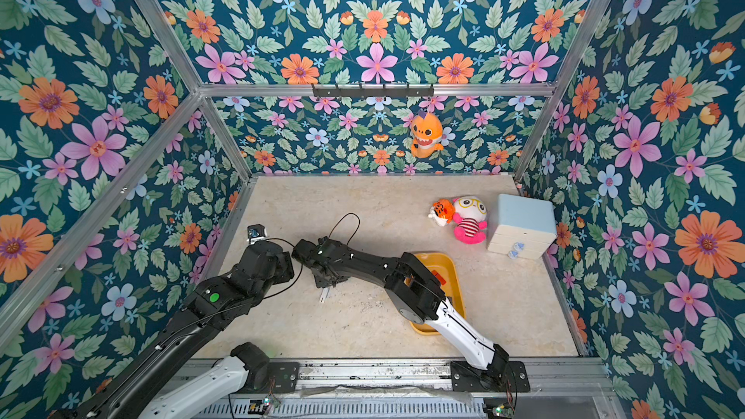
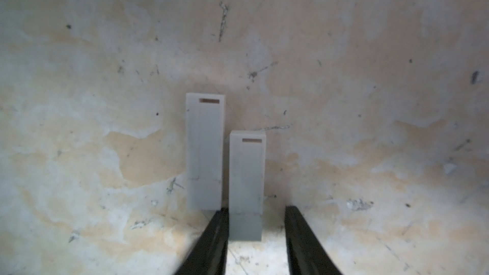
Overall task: Put the usb flash drive into the storage box
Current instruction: Pick up the USB flash from the center of the board, then place the USB flash in the storage box.
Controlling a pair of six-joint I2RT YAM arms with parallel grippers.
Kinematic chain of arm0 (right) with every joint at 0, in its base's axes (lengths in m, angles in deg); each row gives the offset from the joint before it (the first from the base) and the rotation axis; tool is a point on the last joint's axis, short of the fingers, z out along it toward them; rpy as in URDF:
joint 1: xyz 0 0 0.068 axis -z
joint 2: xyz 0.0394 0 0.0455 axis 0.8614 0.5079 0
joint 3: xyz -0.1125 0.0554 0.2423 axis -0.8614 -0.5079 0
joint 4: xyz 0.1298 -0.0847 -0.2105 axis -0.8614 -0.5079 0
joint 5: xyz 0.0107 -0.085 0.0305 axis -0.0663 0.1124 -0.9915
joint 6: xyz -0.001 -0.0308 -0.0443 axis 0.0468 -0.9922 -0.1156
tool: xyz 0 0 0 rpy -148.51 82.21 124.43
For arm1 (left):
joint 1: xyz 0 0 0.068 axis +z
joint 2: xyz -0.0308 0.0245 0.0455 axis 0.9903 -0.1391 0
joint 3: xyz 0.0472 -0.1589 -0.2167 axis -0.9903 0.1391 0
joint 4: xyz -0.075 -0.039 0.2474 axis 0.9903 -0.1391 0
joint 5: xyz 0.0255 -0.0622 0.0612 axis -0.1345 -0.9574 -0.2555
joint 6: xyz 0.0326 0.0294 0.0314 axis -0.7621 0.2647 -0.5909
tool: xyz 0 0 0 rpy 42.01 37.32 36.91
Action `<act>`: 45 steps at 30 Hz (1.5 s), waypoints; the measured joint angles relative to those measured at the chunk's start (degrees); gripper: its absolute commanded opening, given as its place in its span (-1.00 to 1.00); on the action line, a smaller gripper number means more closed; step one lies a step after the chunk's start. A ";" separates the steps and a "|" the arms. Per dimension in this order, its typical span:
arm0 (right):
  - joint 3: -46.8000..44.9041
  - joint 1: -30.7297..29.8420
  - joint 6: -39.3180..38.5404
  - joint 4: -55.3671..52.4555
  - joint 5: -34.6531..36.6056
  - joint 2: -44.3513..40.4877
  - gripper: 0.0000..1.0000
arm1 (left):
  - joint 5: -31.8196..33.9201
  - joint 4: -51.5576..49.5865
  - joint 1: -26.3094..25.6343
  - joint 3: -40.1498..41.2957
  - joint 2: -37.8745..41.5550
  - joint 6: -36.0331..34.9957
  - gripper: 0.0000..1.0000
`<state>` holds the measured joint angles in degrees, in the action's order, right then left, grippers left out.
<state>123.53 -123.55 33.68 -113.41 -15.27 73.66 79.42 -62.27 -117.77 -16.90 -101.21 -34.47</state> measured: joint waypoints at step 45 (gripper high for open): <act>-70.51 25.09 0.24 3.48 -4.55 -70.18 -0.88 | -0.74 0.35 0.02 0.33 -2.99 -0.02 0.42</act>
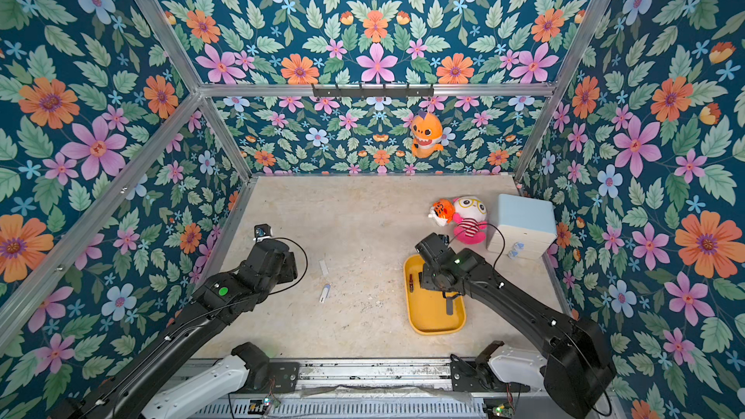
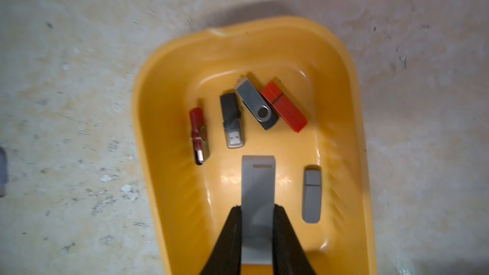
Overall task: Put the usb flash drive into the storage box
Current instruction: Place the USB flash in the storage box, then pick up the USB flash from the center of the board.
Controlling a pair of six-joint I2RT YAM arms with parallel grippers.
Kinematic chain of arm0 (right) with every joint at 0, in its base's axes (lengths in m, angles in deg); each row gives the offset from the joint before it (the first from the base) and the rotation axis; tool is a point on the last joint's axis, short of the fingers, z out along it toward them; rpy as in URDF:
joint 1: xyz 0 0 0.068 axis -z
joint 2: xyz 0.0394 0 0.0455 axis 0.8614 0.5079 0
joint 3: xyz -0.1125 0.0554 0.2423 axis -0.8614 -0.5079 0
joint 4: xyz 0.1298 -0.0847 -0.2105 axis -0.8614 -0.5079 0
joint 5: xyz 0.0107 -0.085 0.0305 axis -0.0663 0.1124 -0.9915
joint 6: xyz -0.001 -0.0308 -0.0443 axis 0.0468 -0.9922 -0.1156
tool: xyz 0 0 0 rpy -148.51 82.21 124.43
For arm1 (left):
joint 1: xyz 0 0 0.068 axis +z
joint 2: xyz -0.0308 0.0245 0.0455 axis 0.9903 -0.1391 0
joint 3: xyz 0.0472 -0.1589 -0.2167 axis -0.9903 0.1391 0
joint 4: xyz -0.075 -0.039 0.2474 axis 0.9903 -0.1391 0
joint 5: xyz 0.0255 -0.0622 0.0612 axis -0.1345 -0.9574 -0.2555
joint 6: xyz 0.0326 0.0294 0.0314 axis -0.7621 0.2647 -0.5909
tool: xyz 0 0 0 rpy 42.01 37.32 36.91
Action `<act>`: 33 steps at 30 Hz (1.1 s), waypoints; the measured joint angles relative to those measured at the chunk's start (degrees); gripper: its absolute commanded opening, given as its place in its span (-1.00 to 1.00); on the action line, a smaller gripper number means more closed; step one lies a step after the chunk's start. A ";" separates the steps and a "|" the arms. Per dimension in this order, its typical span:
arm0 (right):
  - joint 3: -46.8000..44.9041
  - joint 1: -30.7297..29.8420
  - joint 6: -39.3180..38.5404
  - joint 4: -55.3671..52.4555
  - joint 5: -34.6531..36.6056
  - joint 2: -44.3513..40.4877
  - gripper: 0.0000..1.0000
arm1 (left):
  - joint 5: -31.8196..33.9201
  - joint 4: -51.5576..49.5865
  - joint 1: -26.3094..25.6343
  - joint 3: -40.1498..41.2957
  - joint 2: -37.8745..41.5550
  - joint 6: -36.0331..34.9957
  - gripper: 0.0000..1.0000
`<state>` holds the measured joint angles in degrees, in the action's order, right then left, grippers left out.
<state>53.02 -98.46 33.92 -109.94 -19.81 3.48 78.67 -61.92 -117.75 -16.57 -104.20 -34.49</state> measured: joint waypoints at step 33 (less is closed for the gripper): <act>-4.83 2.62 -2.45 4.74 -4.20 5.95 -0.09 | -13.62 6.91 -0.07 5.88 -9.64 4.92 0.31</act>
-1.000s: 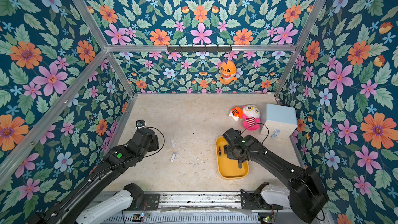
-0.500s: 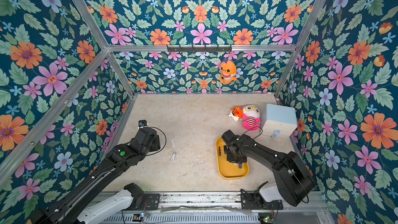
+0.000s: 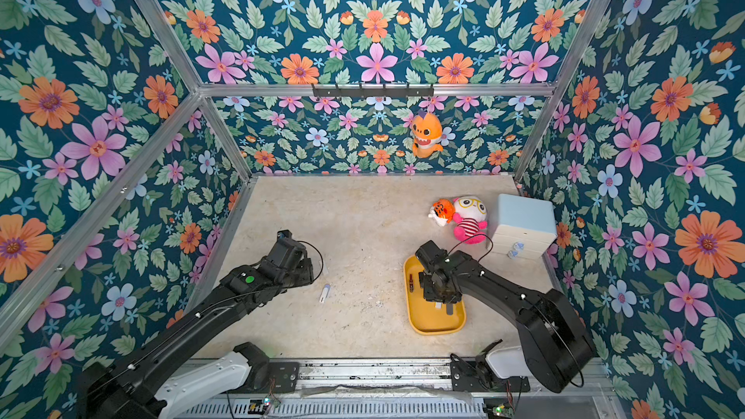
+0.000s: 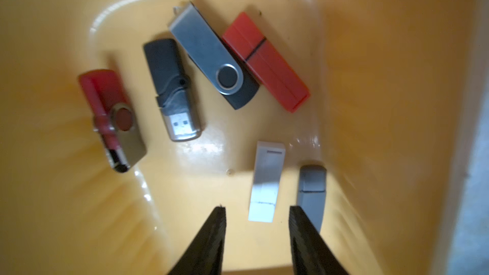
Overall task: Put the usb flash drive into the storage box
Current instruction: Pick up the USB flash from the center of the board.
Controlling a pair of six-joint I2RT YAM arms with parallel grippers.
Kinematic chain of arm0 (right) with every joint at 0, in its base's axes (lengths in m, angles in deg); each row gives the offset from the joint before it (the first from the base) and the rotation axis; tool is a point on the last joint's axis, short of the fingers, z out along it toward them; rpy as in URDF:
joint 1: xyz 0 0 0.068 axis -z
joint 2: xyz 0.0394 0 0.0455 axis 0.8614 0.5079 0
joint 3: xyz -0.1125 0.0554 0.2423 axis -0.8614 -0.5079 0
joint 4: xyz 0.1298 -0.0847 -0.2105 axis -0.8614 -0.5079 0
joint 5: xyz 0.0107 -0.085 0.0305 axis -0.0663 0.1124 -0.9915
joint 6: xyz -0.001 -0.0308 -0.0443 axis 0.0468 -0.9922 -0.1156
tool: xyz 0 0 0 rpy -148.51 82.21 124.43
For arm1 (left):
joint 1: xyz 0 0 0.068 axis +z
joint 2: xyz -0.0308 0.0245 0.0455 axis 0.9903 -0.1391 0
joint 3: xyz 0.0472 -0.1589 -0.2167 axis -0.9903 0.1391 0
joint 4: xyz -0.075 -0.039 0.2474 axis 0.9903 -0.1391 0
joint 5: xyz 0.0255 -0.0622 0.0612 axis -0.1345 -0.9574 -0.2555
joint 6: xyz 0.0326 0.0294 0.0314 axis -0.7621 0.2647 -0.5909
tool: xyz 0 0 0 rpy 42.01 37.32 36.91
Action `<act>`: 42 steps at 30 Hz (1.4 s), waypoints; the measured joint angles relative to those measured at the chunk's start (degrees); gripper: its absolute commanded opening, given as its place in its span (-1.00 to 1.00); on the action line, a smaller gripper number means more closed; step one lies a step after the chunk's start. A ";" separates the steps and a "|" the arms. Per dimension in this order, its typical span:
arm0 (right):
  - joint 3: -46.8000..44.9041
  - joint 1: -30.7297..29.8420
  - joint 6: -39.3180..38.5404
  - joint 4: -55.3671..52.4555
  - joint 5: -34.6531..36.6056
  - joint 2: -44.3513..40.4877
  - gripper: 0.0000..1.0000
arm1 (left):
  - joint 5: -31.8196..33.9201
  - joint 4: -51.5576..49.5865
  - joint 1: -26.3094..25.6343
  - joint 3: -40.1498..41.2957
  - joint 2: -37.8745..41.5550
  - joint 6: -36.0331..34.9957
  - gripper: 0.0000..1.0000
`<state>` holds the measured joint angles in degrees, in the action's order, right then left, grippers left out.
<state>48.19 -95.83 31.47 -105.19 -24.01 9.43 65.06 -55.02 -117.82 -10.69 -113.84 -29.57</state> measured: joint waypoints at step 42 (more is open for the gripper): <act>-3.74 0.00 -0.70 4.35 1.73 -11.04 -0.07 | -7.37 14.47 -9.42 4.04 -14.32 7.45 -0.68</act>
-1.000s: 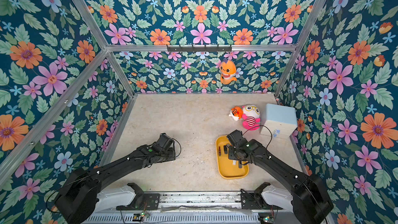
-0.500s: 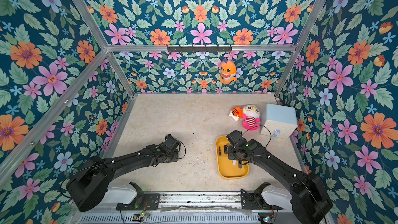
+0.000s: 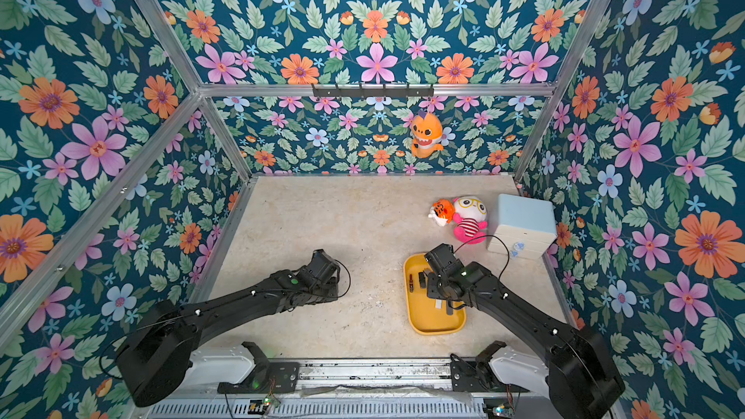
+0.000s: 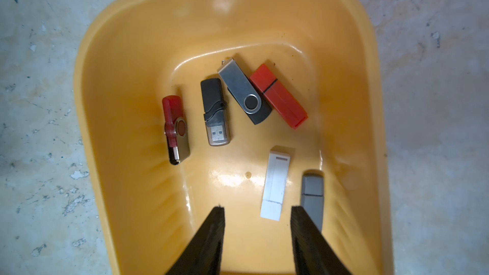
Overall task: Put the usb flash drive into the storage box
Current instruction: Pick up the USB flash from the center of the board, then place the USB flash in the storage box.
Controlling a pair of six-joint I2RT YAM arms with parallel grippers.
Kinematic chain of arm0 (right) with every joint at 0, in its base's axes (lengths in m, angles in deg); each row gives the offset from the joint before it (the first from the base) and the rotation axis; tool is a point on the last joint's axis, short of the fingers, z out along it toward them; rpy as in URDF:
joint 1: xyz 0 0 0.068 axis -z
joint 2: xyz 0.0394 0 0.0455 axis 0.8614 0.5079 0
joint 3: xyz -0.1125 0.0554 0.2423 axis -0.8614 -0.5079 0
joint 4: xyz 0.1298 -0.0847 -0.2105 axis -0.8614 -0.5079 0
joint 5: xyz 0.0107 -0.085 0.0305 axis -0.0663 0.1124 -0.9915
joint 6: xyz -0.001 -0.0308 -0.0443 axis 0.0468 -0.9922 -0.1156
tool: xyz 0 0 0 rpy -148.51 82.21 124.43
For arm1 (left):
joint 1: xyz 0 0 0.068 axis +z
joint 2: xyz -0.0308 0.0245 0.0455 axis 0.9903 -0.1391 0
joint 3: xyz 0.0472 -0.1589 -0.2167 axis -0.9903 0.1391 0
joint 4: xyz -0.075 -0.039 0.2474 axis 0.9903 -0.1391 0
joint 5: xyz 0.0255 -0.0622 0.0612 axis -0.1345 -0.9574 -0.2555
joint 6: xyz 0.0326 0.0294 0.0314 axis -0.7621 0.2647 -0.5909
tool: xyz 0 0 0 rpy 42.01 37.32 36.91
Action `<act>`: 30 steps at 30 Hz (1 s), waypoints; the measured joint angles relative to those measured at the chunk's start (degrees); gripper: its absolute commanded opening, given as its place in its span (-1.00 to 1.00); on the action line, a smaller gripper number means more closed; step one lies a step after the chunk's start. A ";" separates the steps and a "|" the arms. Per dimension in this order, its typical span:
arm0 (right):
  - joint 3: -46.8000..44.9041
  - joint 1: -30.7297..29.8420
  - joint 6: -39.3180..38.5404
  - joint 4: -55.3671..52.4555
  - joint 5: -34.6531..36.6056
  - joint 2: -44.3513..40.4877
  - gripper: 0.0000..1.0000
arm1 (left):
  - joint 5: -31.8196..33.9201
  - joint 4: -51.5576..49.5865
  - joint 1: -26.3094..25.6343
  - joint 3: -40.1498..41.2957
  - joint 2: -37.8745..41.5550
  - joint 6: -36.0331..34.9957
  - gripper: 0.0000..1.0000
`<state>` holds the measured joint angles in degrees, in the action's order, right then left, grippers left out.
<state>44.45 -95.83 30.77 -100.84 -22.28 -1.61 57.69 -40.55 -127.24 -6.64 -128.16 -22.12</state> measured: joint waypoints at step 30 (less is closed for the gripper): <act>-2.43 9.27 4.76 -3.76 15.98 -21.90 -0.11 | 4.90 4.04 -29.62 -47.23 -44.54 16.15 -0.72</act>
<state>42.02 -86.57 35.53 -104.60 -6.30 -23.51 62.59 -36.50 -156.85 -53.88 -172.70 -5.97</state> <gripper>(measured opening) 0.446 0.225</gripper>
